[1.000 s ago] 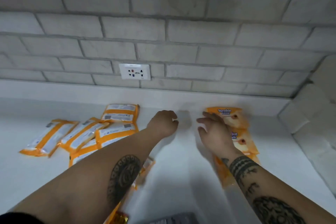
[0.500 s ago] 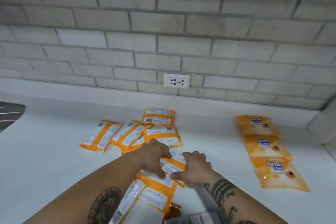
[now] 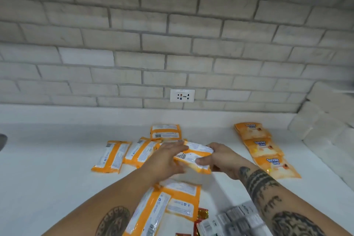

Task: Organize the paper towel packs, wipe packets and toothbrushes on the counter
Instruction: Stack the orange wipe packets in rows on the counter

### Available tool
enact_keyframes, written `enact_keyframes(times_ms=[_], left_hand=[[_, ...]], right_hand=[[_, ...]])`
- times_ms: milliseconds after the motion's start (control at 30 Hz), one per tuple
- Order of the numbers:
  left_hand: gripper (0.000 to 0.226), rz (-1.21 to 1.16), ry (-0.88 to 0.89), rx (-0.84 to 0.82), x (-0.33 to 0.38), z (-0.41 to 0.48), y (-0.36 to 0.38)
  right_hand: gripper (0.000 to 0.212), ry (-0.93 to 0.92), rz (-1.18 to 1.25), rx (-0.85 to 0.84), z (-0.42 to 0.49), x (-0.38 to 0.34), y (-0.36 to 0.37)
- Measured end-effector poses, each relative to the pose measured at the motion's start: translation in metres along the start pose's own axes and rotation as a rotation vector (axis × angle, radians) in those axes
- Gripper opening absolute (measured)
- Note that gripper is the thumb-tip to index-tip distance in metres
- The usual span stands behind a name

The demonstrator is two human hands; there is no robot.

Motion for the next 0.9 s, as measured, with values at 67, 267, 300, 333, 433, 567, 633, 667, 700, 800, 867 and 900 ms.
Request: enact_keyframes(times_ms=[67, 267, 300, 333, 433, 567, 633, 667, 700, 800, 867, 900], left_hand=[[0.046, -0.160, 0.034, 0.171, 0.004, 0.000, -0.028], [0.017, -0.525, -0.075, 0.178, 0.014, 0.002, -0.076], [0.016, -0.549, -0.085, 0.168, 0.014, 0.004, -0.080], [0.015, -0.577, -0.104, 0.159, 0.013, 0.005, -0.083], [0.014, -0.654, -0.155, 0.119, 0.009, 0.007, -0.088], [0.023, -0.787, -0.148, 0.060, 0.017, 0.007, -0.091], [0.023, -0.843, -0.149, 0.055, 0.024, 0.005, -0.093], [0.023, -0.864, -0.147, 0.054, 0.026, 0.004, -0.094], [0.024, -0.881, -0.149, 0.055, 0.029, 0.003, -0.094], [0.035, -0.929, -0.167, 0.099, 0.033, 0.002, -0.095], [0.048, -0.943, -0.178, 0.176, 0.035, 0.004, -0.098], [0.049, -0.932, -0.184, 0.227, 0.037, 0.006, -0.101]], right_hand=[[0.037, -0.010, 0.121, -0.070, -0.016, -0.014, 0.008], [0.068, -0.236, 0.284, 0.090, -0.039, -0.050, 0.010], [0.071, -0.302, 0.294, 0.102, -0.042, -0.058, 0.009], [0.074, -0.360, 0.291, 0.108, -0.044, -0.064, 0.009], [0.066, -0.465, 0.181, 0.137, -0.059, -0.081, 0.017], [0.018, -0.571, 0.162, 0.289, -0.066, -0.099, 0.019], [0.013, -0.588, 0.184, 0.365, -0.068, -0.103, 0.020], [0.014, -0.589, 0.208, 0.392, -0.067, -0.104, 0.021], [0.014, -0.583, 0.232, 0.419, -0.066, -0.104, 0.021], [0.009, -0.584, 0.301, 0.480, -0.062, -0.102, 0.023], [0.006, -0.603, 0.338, 0.494, -0.061, -0.101, 0.026], [0.006, -0.616, 0.363, 0.499, -0.061, -0.100, 0.027]])
Point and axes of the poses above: each hand's wrist, its own z-axis towards the middle knuckle, its own y-axis out of the palm, x = y × z, the point moved 6 cm from there along z, towards the middle knuckle, and after that the axes turned 6 degrees about z, right-handed, at the moved point
